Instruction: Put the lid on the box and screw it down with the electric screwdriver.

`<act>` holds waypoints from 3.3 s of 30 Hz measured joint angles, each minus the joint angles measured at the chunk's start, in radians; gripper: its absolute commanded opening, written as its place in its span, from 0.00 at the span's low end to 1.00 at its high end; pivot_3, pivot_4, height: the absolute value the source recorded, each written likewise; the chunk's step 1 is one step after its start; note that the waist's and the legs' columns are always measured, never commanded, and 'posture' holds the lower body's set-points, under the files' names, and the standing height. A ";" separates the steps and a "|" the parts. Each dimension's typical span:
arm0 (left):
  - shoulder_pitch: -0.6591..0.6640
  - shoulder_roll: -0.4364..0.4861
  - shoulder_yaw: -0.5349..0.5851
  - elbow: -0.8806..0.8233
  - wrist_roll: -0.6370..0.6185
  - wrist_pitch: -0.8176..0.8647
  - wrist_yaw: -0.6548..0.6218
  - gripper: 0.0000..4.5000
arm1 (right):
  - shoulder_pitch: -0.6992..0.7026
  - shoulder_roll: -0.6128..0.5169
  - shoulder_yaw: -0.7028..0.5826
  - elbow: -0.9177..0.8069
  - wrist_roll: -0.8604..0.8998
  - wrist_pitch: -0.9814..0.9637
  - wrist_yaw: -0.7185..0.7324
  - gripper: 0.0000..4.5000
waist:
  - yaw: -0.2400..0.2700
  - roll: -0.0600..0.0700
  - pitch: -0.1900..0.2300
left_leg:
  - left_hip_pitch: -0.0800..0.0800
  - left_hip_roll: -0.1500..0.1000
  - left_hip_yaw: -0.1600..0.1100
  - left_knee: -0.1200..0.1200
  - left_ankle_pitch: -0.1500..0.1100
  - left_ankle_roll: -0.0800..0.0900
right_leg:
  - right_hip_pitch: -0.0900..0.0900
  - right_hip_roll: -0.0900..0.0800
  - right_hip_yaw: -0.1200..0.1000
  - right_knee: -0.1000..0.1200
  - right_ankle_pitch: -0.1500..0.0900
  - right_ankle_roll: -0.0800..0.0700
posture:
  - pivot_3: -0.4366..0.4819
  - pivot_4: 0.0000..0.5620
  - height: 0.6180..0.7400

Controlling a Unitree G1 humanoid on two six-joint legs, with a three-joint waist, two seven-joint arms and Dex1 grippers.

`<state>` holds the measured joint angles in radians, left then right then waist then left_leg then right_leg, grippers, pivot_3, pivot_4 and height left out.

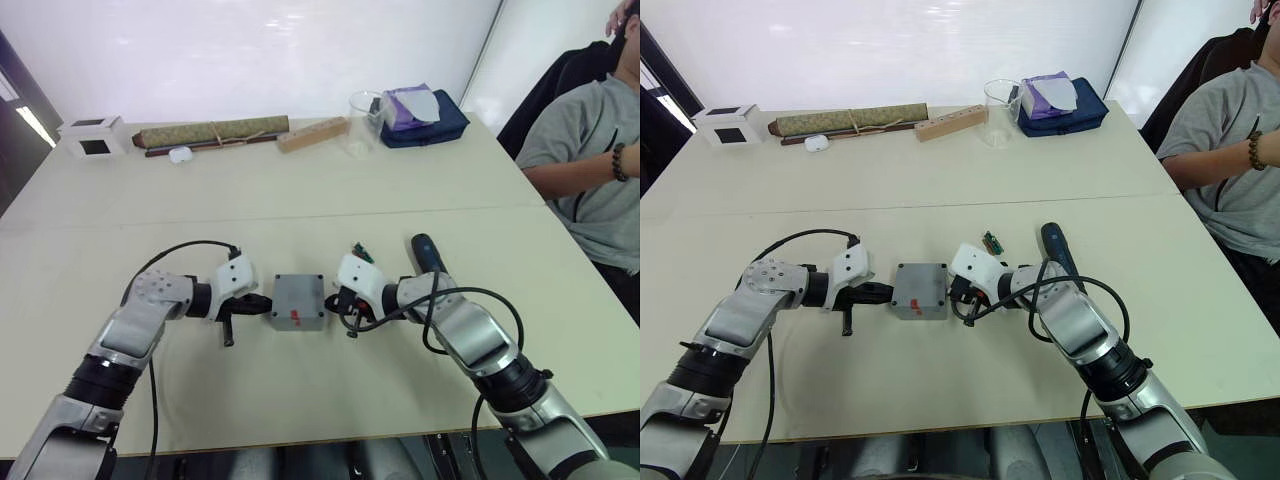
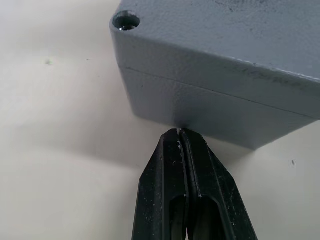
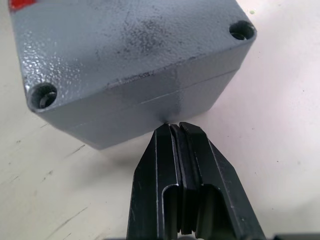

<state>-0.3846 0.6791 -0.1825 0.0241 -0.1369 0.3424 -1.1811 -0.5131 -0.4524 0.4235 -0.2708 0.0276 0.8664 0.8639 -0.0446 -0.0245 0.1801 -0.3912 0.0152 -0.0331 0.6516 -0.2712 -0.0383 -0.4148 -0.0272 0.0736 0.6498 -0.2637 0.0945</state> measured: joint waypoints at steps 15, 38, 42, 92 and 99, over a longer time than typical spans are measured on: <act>0.127 0.121 0.072 -0.108 -0.096 0.028 -0.044 0.00 | -0.007 -0.089 0.024 0.003 -0.011 -0.110 0.011 0.12 | 0.000 0.000 0.000 | 0.000 0.001 0.000 0.000 0.000 0.000 | -0.001 0.000 0.000 0.000 0.000 0.000 | 0.48 0.27 0.97; 0.082 0.179 0.278 -0.390 -0.446 0.262 0.001 0.00 | 0.232 -0.145 -0.410 -0.411 0.336 0.372 -0.155 1.00 | 0.000 0.000 0.004 | -0.001 0.000 0.002 0.000 0.000 0.000 | -0.002 0.000 0.001 0.000 0.000 0.000 | 0.48 0.27 0.97; 0.051 0.186 0.273 -0.387 -0.463 0.285 -0.005 0.00 | 0.271 -0.144 -0.408 -0.442 0.340 0.371 -0.217 1.00 | 0.001 0.000 0.004 | -0.001 0.001 0.001 0.000 0.000 0.000 | -0.002 0.001 0.001 0.000 0.000 0.000 | 0.48 0.27 0.97; -0.015 0.139 0.199 -0.381 -0.483 0.258 0.066 0.00 | 0.308 -0.119 -0.397 -0.351 0.382 0.304 -0.376 0.27 | 0.001 0.000 0.004 | -0.002 0.000 0.002 0.000 0.000 0.000 | -0.002 0.001 0.001 0.000 0.000 0.000 | 0.48 0.27 0.97; -0.015 0.141 0.199 -0.381 -0.482 0.256 0.072 0.00 | 0.302 -0.125 -0.398 -0.342 0.388 0.304 -0.373 0.01 | 0.001 0.000 0.004 | -0.002 0.000 0.002 0.000 0.000 0.000 | -0.002 0.001 0.001 0.000 0.000 0.000 | 0.48 0.27 0.97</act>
<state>-0.3996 0.8197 0.0167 -0.3571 -0.6184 0.5986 -1.1086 -0.2114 -0.5777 0.0255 -0.6126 0.4160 1.1704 0.4911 -0.0431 -0.0246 0.1846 -0.3927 0.0156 -0.0315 0.6517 -0.2712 -0.0383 -0.4169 -0.0265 0.0750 0.6497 -0.2638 0.0946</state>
